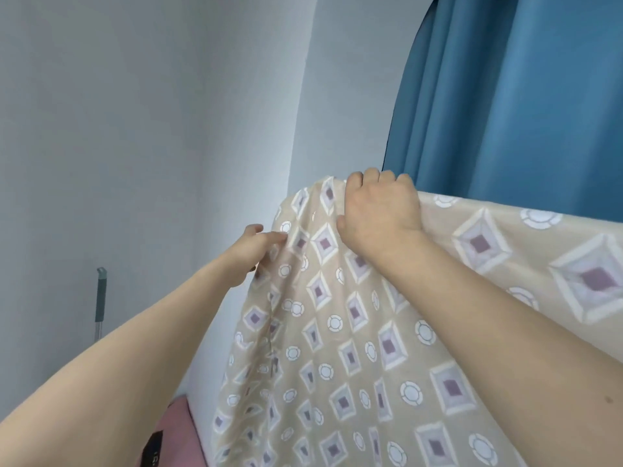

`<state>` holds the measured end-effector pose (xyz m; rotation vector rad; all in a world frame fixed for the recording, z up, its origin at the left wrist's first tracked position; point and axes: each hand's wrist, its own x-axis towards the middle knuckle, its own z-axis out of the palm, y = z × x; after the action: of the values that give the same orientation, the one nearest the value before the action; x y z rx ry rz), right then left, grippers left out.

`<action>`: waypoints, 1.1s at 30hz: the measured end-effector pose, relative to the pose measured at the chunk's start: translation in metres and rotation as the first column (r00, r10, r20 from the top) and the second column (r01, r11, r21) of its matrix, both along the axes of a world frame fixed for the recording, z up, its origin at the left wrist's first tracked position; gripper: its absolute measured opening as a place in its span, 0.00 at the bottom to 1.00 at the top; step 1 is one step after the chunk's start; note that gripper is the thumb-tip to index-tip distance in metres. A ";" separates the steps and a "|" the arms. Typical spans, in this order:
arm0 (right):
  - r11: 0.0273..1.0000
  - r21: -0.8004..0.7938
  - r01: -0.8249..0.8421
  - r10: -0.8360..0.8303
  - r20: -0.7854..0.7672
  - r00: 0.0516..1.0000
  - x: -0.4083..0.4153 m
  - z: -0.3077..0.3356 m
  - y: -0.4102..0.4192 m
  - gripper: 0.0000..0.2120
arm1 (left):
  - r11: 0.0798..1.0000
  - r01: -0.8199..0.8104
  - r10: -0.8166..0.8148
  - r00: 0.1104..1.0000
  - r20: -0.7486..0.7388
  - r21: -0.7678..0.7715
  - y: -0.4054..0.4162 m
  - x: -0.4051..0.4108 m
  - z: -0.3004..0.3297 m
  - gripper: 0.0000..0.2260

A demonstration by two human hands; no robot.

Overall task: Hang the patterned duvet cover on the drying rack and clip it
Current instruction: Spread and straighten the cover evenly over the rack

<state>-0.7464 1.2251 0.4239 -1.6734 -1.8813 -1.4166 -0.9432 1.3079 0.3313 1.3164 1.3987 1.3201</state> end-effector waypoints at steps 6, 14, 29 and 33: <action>0.999 0.046 -0.017 0.019 -0.023 1.000 -0.052 0.002 0.059 0.23 | 0.926 0.375 -0.370 0.926 -0.078 0.045 0.046 -0.024 0.004 0.15; 0.979 -0.037 0.200 -0.198 0.057 0.978 -0.103 -0.004 0.125 0.19 | 0.658 0.752 -0.749 0.660 -0.058 0.042 0.109 -0.038 -0.020 0.17; 0.950 0.159 0.268 -0.298 0.202 0.933 -0.110 -0.046 0.167 0.28 | 0.373 0.927 -0.873 0.334 0.357 0.047 0.176 -0.047 -0.094 0.14; 0.952 0.231 0.200 -0.240 0.160 0.957 -0.104 -0.048 0.177 0.23 | 0.325 0.929 -0.769 0.150 0.622 0.177 0.180 -0.038 -0.078 0.11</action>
<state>-0.8499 1.4021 0.3755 -1.7400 -1.5967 -1.8514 -0.9811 1.4880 0.2534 1.0278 0.1196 0.5579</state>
